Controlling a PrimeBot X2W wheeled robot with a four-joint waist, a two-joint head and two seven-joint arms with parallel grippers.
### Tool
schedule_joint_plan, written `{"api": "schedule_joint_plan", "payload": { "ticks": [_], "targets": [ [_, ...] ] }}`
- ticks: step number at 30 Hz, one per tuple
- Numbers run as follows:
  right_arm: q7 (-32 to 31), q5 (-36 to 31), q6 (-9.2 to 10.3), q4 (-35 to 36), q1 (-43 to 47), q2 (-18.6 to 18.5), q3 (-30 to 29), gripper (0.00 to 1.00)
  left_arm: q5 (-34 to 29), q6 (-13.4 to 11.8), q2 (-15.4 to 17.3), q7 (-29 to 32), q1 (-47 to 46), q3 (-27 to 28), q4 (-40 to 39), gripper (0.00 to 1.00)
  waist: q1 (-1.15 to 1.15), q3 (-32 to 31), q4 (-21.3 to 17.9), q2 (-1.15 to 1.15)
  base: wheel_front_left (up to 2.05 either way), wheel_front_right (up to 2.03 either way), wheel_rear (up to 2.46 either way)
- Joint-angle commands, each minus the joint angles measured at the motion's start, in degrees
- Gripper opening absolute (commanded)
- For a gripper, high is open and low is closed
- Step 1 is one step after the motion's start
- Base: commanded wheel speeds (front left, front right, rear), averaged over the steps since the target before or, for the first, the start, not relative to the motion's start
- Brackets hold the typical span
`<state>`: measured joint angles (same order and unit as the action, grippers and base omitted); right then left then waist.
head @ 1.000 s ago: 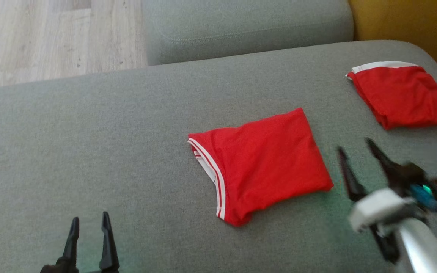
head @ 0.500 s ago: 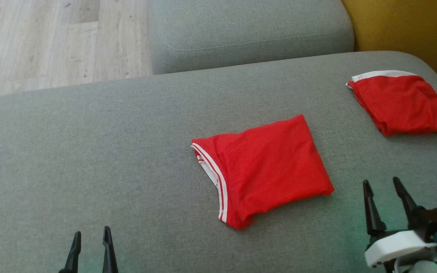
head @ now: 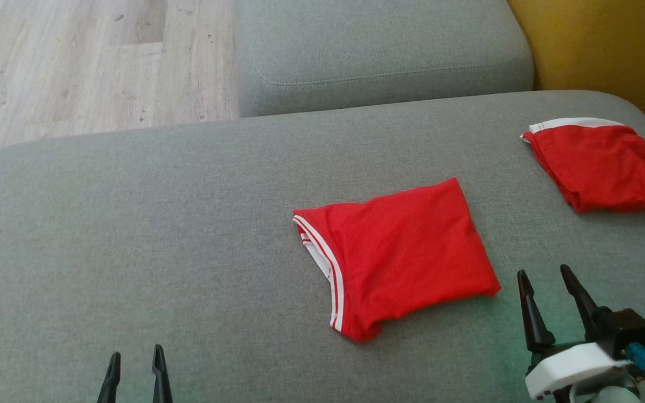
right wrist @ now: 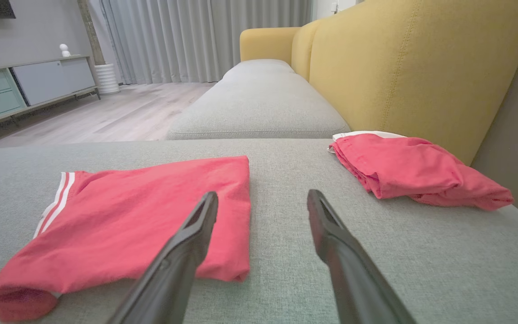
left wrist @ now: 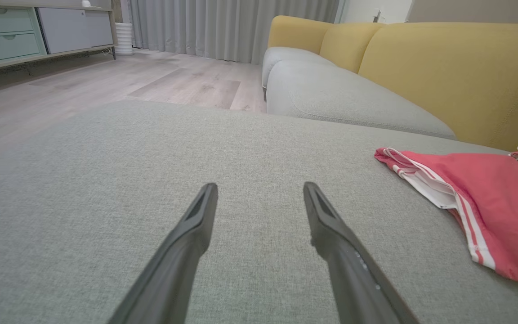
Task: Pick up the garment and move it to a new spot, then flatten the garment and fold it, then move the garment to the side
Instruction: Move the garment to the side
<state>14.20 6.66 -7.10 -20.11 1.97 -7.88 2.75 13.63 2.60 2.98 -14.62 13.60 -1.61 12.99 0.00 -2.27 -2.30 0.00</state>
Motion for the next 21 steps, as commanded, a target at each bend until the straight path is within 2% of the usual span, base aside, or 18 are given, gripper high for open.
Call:
{"api": "schedule_joint_plan", "payload": {
  "ticks": [1,6,10,13,16,19,21],
  "targets": [
    [0.8,0.6,-0.39,2.0,-1.0,-1.2,1.3,1.0,0.2,0.3,-0.1,-0.4,-1.1,2.0,-1.4,1.0,0.0,0.0,0.0,0.0,0.0,0.0,0.0],
    [0.8,1.0,-0.39,2.3,-1.1,-1.3,2.0,1.0,0.5,0.4,-0.1,-0.4,-0.8,2.0,-1.5,1.0,0.0,0.0,0.2,0.0,0.0,0.0,0.0],
    [-1.4,4.3,-0.39,3.3,-3.9,-2.7,4.7,1.0,0.6,0.4,-0.1,-0.4,-0.9,2.1,-1.8,1.0,0.0,0.6,-0.1,0.0,0.0,0.0,0.0],
    [-9.0,9.5,-0.39,5.0,-8.6,-4.6,5.3,1.0,0.4,0.5,-0.1,-0.4,-1.3,1.7,-1.8,1.0,0.0,1.2,0.1,0.0,0.0,0.0,0.0],
    [-19.7,14.6,-0.39,4.8,-13.4,-6.0,4.4,1.0,0.3,0.5,-0.1,-0.4,-2.2,1.0,-1.7,1.0,0.0,2.0,0.7,0.0,0.0,0.0,0.0],
    [-30.6,18.5,-0.39,1.4,-17.7,-6.9,3.9,1.0,0.2,0.6,-0.1,-0.4,-2.9,0.5,-1.6,1.0,0.0,3.3,1.7,0.0,0.0,0.0,0.0],
    [-35.3,20.2,-0.39,-2.0,-20.3,-6.7,3.0,1.0,-0.1,0.6,-0.1,-0.4,-3.7,-0.1,-1.5,1.0,0.0,4.4,2.6,0.0,0.0,0.0,0.0]
  ]
}}
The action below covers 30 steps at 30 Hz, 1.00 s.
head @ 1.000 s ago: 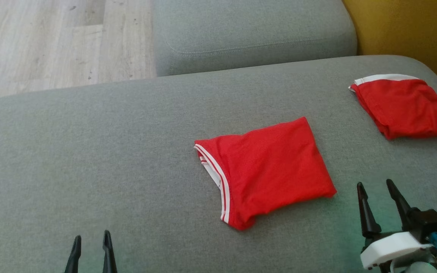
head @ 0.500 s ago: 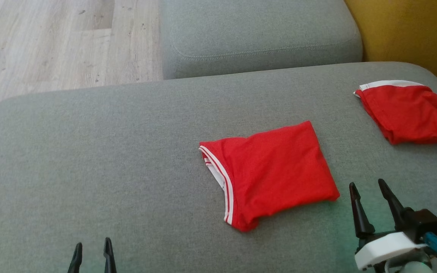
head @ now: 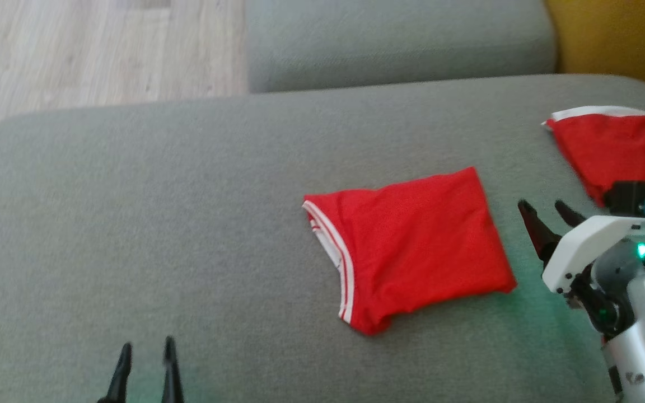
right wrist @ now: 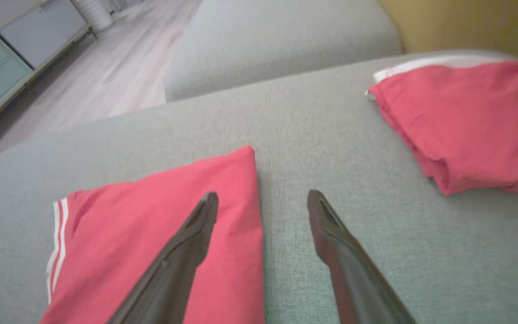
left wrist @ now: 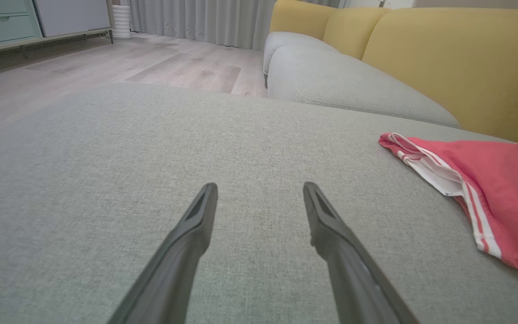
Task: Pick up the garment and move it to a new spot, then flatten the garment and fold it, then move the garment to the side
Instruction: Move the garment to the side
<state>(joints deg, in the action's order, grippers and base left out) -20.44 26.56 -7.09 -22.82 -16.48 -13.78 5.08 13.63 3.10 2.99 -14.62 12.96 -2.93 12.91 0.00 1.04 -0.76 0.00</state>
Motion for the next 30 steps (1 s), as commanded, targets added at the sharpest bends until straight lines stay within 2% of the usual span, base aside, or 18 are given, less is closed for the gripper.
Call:
{"api": "schedule_joint_plan", "payload": {
  "ticks": [1,4,9,16,17,18,22,25,30],
  "targets": [
    [-2.1,0.3,-0.4,-1.1,-3.0,-0.7,0.1,1.0,-0.2,0.2,-0.1,-0.4,-3.5,1.0,-1.3,1.0,0.0,1.6,1.6,0.0,0.0,0.0,0.0],
    [-4.0,0.7,-0.4,-6.9,-5.6,0.5,-1.1,1.0,-0.2,-0.2,-0.1,-0.4,-4.7,0.3,-1.3,1.0,0.0,3.0,3.3,0.0,0.0,0.0,0.0],
    [-3.2,2.9,-0.4,-14.4,-8.3,2.1,-1.8,1.0,-0.3,-0.3,-0.1,-0.4,-5.6,-0.7,-0.9,1.0,0.0,4.4,5.9,0.0,0.0,0.0,0.0],
    [-4.3,6.4,-0.4,-22.0,-10.4,3.3,-1.7,1.0,-0.2,-0.6,-0.1,-0.4,-5.8,-0.5,-0.7,1.0,0.0,4.7,7.1,0.0,0.0,0.0,0.0],
    [-4.8,7.8,-0.4,-22.2,-10.7,3.8,-1.4,0.66,-0.2,-0.7,-0.1,-0.4,-5.8,-0.5,-0.8,1.0,0.0,4.8,7.0,0.0,0.0,0.0,0.0],
    [-5.1,8.8,-0.4,-22.3,-10.9,3.9,-1.1,0.0,-0.1,-0.8,-0.1,-0.4,-5.8,-0.6,-0.8,1.0,0.0,4.9,6.8,0.0,0.0,0.0,0.0],
    [-3.5,9.6,-0.4,-22.4,-12.5,3.2,-0.1,0.0,0.2,-0.8,-0.1,-0.4,-6.3,-0.9,-1.1,1.0,0.0,5.7,5.5,0.0,0.0,0.0,0.0],
    [1.2,7.8,-0.4,-22.6,-17.7,1.4,0.5,0.0,0.1,-1.1,-0.1,-0.4,-7.3,-1.2,-1.7,1.0,0.0,7.9,1.8,0.0,0.0,0.0,0.0],
    [4.3,5.7,-0.4,-23.0,-26.6,-2.8,-0.2,0.0,-1.1,-0.7,-0.1,-0.4,-9.7,-1.8,-2.0,1.0,0.0,11.7,-3.1,0.0,0.0,0.0,0.0]
  ]
}}
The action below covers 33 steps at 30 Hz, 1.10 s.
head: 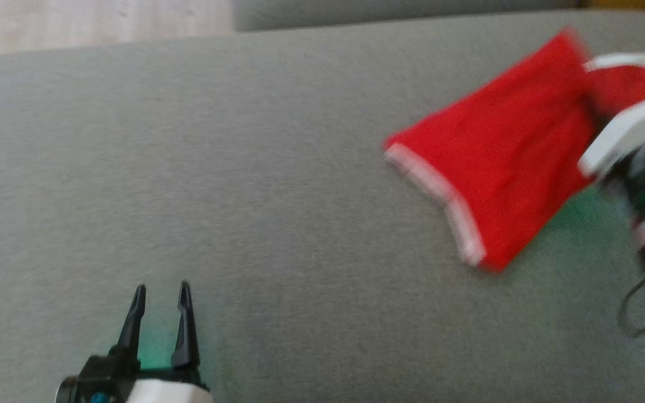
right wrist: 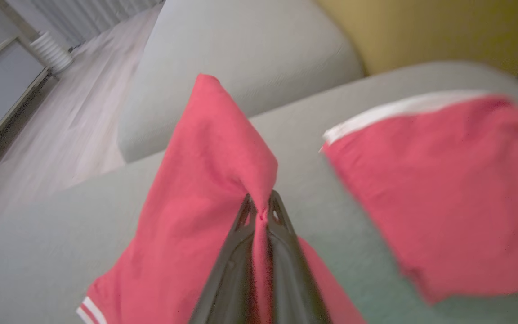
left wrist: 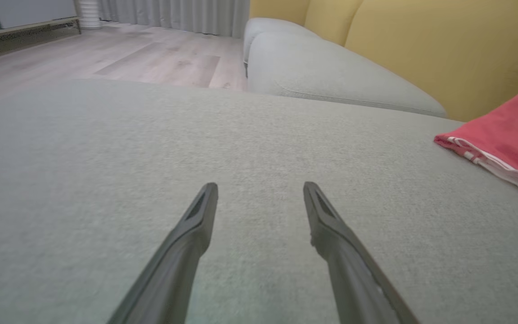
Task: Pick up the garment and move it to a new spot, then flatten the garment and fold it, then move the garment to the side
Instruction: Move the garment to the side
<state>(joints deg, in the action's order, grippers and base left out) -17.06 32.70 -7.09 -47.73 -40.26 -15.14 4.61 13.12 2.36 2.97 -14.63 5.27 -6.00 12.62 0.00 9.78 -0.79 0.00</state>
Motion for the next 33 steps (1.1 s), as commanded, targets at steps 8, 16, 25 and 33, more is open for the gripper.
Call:
{"api": "schedule_joint_plan", "payload": {
  "ticks": [8,16,25,33],
  "targets": [
    [4.3,-2.8,-0.4,-0.4,-12.3,-8.3,-1.2,0.0,-3.8,1.6,0.3,-0.4,-5.5,0.2,-0.6,1.0,0.0,7.6,-6.8,0.0,0.0,0.0,0.0],
    [12.2,-11.7,-0.4,-7.4,-16.2,-11.9,-6.3,1.0,-4.8,1.9,0.3,-0.4,-6.2,0.3,0.0,1.0,0.0,8.4,-6.2,0.0,0.0,0.0,0.0],
    [28.4,-26.4,-0.4,-0.9,-11.4,-8.7,-5.6,1.0,-3.2,0.6,0.0,-0.4,-4.5,1.6,-1.9,1.0,0.0,3.1,-5.7,0.0,0.0,0.0,0.0],
    [30.8,-27.4,-0.4,14.0,4.9,-2.8,-3.1,1.0,0.7,0.0,-0.1,-0.4,-1.4,2.9,-2.6,1.0,0.0,-4.4,-4.2,0.0,0.0,0.0,0.0]
  ]
}}
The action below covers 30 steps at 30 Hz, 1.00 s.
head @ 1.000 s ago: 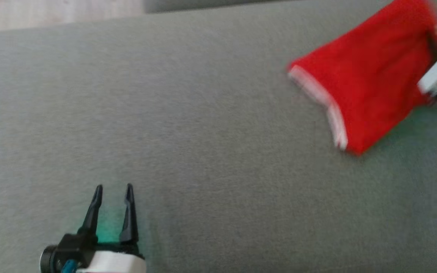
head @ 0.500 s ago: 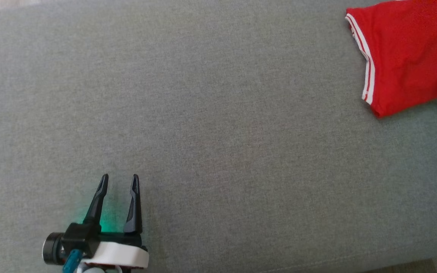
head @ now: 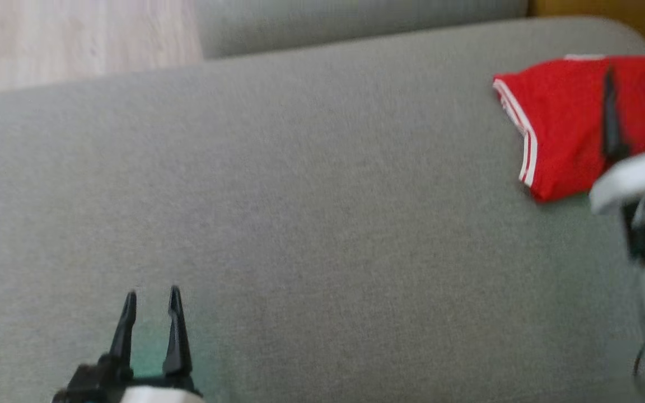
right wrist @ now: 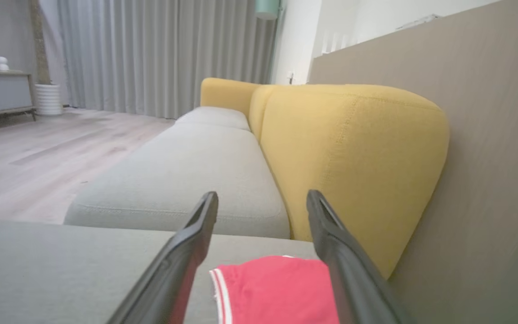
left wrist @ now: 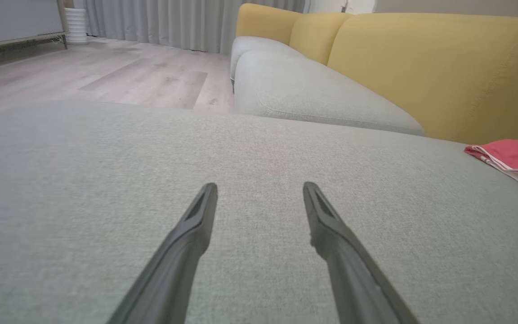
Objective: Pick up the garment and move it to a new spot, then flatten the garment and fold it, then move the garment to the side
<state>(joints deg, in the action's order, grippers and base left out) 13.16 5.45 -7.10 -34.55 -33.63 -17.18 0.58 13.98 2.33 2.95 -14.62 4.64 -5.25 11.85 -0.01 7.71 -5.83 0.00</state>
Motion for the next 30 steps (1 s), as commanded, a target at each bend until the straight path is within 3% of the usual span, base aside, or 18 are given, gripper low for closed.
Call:
{"api": "schedule_joint_plan", "payload": {
  "ticks": [1,6,11,21,22,30],
  "targets": [
    [0.6,-0.4,-0.39,3.2,1.2,0.0,0.6,1.0,0.3,-0.2,-0.1,-0.4,-0.1,2.2,-1.8,1.0,0.01,-3.3,1.2,0.0,0.0,0.0,0.0],
    [0.4,-0.8,-0.39,13.4,16.2,5.3,-1.0,1.0,0.9,-1.3,-0.1,-0.4,3.1,3.0,-2.0,1.0,0.01,-7.8,3.5,0.0,0.0,0.0,0.0],
    [0.2,-3.0,-0.39,20.4,30.4,11.5,-2.3,1.0,0.5,-0.7,-0.1,-0.4,5.3,3.1,-2.2,1.0,0.01,-9.4,5.3,0.0,0.0,0.0,0.0],
    [1.3,-5.3,-0.39,21.9,37.5,14.1,-1.1,1.0,1.0,0.9,-0.1,-0.4,6.0,4.1,-1.9,1.0,0.01,-10.1,5.4,0.0,0.0,0.0,0.0],
    [0.6,-5.0,0.0,19.9,39.1,14.5,-2.4,0.0,1.0,0.7,0.0,0.0,7.5,1.9,-0.4,0.0,0.01,-10.1,5.4,0.0,0.0,0.0,0.0],
    [-0.7,-1.2,-0.01,17.4,38.6,14.6,-2.9,0.0,4.4,0.9,-0.1,1.0,6.8,2.1,2.0,0.0,0.01,-10.0,5.4,0.0,0.0,0.0,0.0]
  ]
}}
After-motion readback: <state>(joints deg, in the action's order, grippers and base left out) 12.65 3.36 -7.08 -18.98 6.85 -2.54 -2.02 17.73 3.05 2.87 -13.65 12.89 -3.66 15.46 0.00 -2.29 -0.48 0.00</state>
